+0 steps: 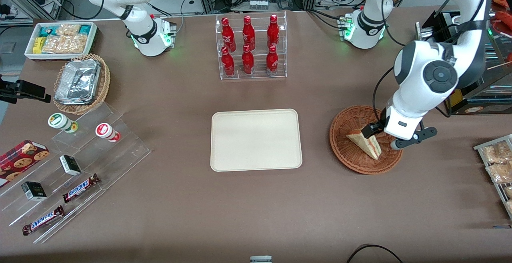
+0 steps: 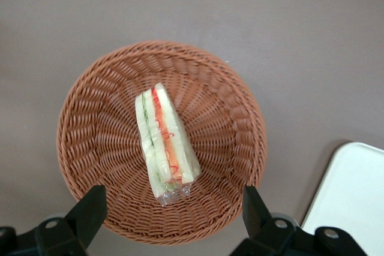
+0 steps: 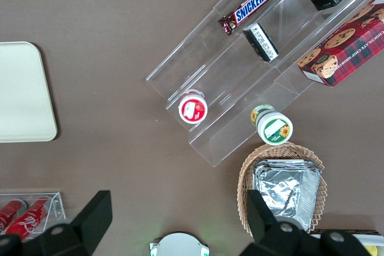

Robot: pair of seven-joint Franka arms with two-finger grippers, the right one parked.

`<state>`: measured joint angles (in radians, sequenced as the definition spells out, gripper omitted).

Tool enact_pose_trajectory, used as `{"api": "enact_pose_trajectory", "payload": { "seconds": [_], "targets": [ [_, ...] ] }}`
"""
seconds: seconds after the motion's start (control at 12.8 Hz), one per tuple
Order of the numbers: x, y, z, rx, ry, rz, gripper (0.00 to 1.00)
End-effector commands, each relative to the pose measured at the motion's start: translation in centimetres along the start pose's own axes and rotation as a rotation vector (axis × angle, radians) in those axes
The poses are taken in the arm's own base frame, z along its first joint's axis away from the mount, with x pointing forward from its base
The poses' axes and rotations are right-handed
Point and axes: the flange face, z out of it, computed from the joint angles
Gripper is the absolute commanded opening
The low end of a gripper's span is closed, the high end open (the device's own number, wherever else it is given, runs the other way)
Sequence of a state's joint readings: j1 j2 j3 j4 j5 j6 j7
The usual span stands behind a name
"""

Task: Place sandwich from basket to tray
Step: 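Lower the left gripper onto the sandwich and close on it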

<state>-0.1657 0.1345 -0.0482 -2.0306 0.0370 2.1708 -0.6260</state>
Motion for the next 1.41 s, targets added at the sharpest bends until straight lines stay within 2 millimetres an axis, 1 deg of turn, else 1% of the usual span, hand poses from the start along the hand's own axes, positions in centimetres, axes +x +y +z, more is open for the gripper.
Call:
{"api": "enact_pose_trajectory", "payload": {
  "seconds": [0.0,0.24,0.31,0.47,0.55,0.71,0.94,1.02,1.1,1.18,1.25,1.33],
  "targets": [
    [-1.1,-1.1,1.5,-0.004,0.012,-0.073,1.00],
    [-2.4,-1.7,5.5,-0.029,0.038,-0.120,1.00],
    [-2.4,-1.7,6.2,-0.024,0.029,-0.120,1.00],
    [-2.5,-1.8,7.0,-0.014,0.017,-0.123,1.00],
    [-2.5,-1.9,7.7,-0.008,0.008,-0.125,1.00],
    [-2.4,-1.5,9.0,-0.014,0.009,-0.143,1.00],
    [-2.8,-0.6,11.9,-0.016,0.008,-0.146,1.00],
    [-3.0,-0.7,12.6,-0.007,0.001,-0.142,1.00],
    [-3.1,-0.7,12.7,-0.004,0.002,-0.136,0.87],
    [-3.0,-0.8,12.6,-0.003,0.003,-0.132,0.14],
    [-2.9,-0.8,12.6,-0.002,0.003,-0.131,0.00],
    [-2.8,-0.8,12.5,-0.001,0.003,-0.128,0.00]
  ]
}}
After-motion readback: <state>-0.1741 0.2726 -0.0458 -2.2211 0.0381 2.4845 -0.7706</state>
